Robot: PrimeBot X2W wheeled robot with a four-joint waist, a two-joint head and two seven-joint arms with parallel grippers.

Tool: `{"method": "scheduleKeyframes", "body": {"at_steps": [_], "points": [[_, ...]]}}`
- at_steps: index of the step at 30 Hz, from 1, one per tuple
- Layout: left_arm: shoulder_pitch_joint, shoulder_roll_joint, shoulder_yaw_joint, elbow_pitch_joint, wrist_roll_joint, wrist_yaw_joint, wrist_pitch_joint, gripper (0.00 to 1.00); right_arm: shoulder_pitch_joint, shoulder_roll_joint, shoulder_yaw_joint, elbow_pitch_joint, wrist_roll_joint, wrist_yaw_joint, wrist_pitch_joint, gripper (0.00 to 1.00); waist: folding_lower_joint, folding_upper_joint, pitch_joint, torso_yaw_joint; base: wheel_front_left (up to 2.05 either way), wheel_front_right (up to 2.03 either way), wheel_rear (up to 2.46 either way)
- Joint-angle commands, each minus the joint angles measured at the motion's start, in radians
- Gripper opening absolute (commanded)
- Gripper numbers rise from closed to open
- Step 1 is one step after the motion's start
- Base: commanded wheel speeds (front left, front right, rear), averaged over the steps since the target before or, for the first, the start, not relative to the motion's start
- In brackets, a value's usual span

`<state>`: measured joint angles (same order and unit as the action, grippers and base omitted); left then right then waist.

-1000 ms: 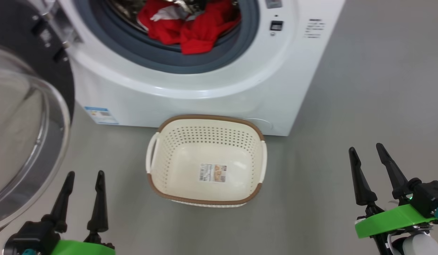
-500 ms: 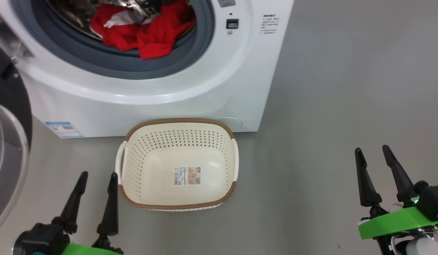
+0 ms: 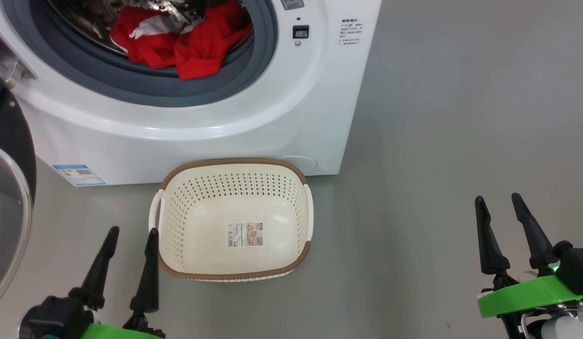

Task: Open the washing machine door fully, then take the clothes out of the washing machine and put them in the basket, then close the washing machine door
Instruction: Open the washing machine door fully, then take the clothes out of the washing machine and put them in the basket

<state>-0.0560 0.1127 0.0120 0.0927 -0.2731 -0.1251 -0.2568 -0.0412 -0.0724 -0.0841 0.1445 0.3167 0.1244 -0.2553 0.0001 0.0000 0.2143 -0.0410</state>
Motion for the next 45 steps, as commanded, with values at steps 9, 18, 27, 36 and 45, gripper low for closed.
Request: {"method": "scheduleKeyframes", "body": {"at_steps": [9,18,27,36,45], "points": [[-0.005,0.019,0.028,-0.032,-0.008,-0.006,-0.005,1.00,0.001,-0.008,0.014,-0.030,0.006,0.006,-0.006,1.00,-0.0001,0.0000,-0.001,0.010,0.00,0.00,0.00],[-0.010,0.026,0.026,-0.044,-0.018,-0.006,-0.005,1.00,-0.003,-0.009,0.018,-0.029,0.005,0.006,-0.006,1.00,-0.0001,0.0000,0.000,0.010,0.42,-0.42,0.00],[-0.021,0.031,0.030,-0.040,-0.020,-0.006,-0.005,1.00,-0.009,-0.005,0.022,-0.029,0.005,0.006,-0.006,1.00,-0.0001,0.0000,0.008,0.012,1.04,-1.04,0.00],[-0.026,0.025,0.040,-0.040,-0.014,-0.006,-0.005,1.00,-0.012,-0.005,0.026,-0.029,0.004,0.006,-0.006,1.00,-0.0001,0.0000,0.008,0.016,0.41,-0.41,0.00],[-0.027,0.022,0.041,-0.031,-0.018,-0.006,-0.005,1.00,-0.013,-0.004,0.027,-0.027,0.005,0.006,-0.006,1.00,-0.0001,0.0000,0.010,0.019,0.00,0.00,0.00]]}}
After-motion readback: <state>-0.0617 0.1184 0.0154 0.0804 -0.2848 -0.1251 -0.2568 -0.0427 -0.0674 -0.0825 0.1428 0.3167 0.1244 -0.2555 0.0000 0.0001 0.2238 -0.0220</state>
